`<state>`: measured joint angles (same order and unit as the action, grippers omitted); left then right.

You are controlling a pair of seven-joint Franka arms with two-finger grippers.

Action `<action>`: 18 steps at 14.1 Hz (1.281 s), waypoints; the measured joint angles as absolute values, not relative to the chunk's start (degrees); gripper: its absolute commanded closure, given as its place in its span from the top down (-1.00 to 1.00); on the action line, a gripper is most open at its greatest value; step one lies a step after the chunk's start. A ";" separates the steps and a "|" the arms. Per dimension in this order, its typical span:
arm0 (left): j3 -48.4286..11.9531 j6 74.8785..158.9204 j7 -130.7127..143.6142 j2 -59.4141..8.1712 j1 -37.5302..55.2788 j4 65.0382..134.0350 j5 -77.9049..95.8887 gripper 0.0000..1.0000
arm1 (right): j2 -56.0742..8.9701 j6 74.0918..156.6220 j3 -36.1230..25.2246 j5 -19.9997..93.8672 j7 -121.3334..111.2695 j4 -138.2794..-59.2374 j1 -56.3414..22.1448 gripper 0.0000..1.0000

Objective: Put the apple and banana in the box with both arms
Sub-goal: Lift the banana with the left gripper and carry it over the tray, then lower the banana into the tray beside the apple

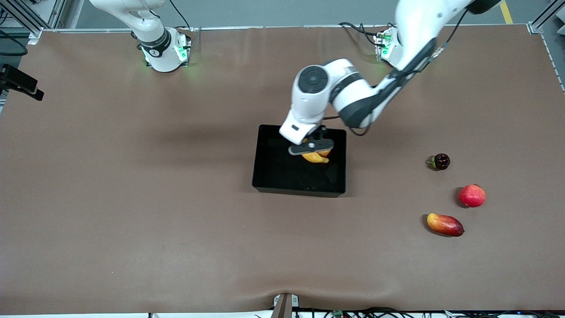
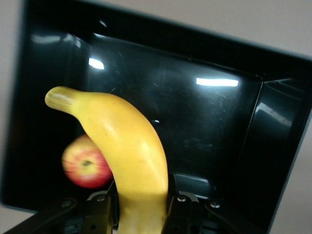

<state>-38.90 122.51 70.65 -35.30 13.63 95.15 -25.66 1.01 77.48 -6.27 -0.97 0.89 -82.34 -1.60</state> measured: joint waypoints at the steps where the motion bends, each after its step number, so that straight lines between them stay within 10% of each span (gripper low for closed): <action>1: -34.75 122.51 71.98 -37.17 18.72 92.87 -25.66 -1.00 | 1.01 77.48 -6.27 -0.97 0.89 -82.34 -1.59 1.00; 5: -24.94 122.36 72.74 -43.86 29.87 86.00 -25.65 -1.00 | 1.01 77.47 -6.24 -0.97 0.90 -82.34 -1.59 1.00; 18: -21.96 128.89 72.73 -48.11 29.48 80.87 -25.65 -1.00 | 1.00 77.48 -6.27 -0.97 0.90 -82.33 -1.34 1.00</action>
<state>-21.96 128.89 72.73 -48.11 29.48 80.87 -25.65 1.00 77.48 -6.27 -0.97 0.90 -82.33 -1.34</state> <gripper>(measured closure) 0.626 0.000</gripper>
